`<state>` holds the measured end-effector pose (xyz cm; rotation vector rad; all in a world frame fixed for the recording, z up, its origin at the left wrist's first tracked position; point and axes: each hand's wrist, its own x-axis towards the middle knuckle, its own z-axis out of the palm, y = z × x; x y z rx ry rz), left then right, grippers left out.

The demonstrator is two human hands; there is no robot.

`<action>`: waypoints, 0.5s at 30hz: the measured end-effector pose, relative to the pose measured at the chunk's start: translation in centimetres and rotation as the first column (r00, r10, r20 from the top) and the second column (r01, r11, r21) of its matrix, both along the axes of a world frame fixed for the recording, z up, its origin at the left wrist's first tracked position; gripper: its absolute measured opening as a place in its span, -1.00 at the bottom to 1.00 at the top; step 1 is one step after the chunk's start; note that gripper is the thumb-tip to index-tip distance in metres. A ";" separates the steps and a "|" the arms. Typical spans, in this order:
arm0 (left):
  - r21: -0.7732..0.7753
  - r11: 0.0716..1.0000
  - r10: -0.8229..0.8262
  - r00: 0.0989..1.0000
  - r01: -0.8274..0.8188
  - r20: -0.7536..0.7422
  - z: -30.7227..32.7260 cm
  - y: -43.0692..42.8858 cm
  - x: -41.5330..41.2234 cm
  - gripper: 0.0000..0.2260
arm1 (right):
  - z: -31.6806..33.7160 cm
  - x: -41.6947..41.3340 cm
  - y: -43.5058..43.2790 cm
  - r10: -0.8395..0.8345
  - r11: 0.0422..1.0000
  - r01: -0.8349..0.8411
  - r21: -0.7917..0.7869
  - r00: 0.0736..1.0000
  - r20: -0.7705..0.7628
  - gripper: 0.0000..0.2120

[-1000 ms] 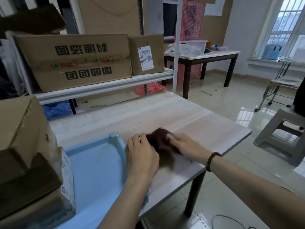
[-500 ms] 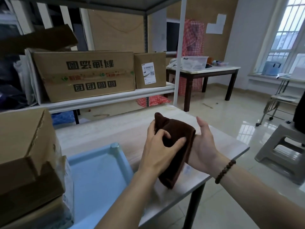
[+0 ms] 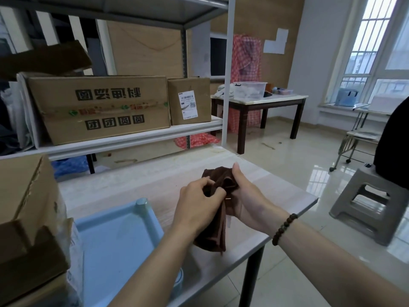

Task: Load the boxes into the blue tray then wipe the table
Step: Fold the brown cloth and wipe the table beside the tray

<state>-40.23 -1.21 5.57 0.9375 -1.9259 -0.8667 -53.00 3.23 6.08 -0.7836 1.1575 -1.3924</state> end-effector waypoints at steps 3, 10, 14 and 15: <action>0.096 0.995 -0.027 0.998 0.032 -0.057 -0.1 -0.5 0.0 -0.84 | 0.3 -0.3 0.0 0.028 1.000 -0.028 0.003 0.998 -0.060 -0.32; 0.172 0.985 -0.018 0.997 0.031 -0.078 -0.5 -0.1 -0.6 -0.69 | 0.7 -0.3 -0.2 -0.158 0.983 0.182 -0.015 0.807 -0.570 -0.47; 0.324 0.946 0.040 0.987 0.013 -0.157 -0.1 0.3 -0.8 -0.67 | 1.0 -0.1 -0.1 -0.076 0.995 0.097 0.008 0.822 -0.564 -0.47; 0.331 0.944 0.068 0.985 -0.012 -0.157 0.0 0.2 -0.9 -0.71 | 1.0 -0.1 -0.1 -0.062 0.997 0.078 0.008 0.840 -0.539 -0.47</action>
